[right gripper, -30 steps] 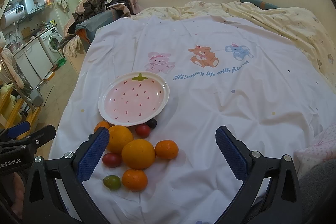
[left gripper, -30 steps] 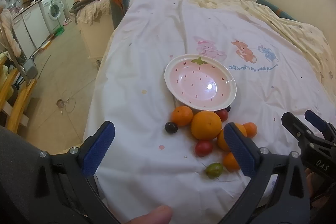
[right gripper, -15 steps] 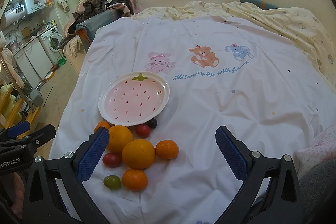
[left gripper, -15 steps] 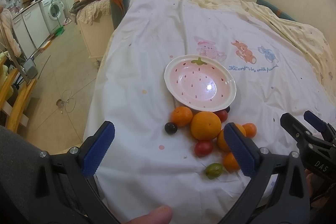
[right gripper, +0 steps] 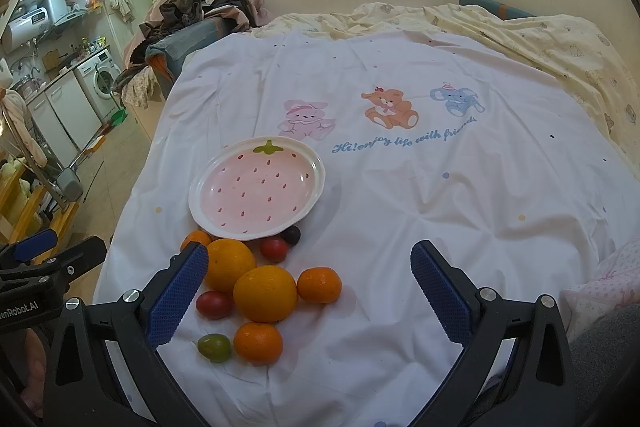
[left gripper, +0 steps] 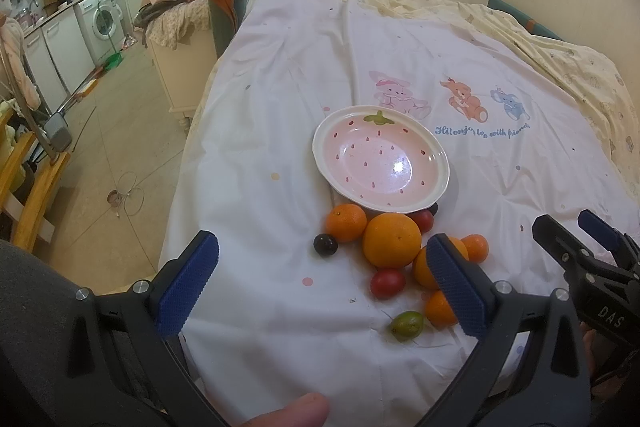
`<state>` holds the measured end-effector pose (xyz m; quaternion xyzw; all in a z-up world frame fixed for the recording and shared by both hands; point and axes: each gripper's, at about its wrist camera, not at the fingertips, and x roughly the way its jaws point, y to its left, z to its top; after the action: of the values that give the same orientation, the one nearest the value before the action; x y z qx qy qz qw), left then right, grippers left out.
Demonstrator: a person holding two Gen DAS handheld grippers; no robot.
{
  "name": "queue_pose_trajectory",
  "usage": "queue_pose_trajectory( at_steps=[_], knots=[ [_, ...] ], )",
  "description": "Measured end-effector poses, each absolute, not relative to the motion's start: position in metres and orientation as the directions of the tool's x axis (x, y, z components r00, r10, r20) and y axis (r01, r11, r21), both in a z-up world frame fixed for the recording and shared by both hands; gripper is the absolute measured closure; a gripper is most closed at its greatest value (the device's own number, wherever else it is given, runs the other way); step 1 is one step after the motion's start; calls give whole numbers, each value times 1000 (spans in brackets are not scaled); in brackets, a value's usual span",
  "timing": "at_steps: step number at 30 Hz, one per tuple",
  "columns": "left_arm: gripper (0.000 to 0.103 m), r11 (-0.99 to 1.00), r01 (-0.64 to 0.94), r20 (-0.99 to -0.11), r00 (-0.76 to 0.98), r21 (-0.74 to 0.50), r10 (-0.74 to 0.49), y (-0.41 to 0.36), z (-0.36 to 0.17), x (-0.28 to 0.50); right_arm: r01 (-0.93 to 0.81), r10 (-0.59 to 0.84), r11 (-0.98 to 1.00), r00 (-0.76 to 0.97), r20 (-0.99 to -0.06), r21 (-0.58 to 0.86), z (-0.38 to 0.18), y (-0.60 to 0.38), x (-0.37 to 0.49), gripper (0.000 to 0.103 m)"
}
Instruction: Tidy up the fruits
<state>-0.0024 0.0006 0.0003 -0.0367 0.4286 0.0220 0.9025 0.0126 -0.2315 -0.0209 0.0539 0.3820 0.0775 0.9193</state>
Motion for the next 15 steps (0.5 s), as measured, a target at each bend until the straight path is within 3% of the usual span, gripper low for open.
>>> queue_pose_trajectory(
  at_steps=[15],
  knots=[
    [1,996,-72,-776,631,-50,7,1,3,-1,-104,184,982,694,-696,157,-22,-229,13,0]
  ],
)
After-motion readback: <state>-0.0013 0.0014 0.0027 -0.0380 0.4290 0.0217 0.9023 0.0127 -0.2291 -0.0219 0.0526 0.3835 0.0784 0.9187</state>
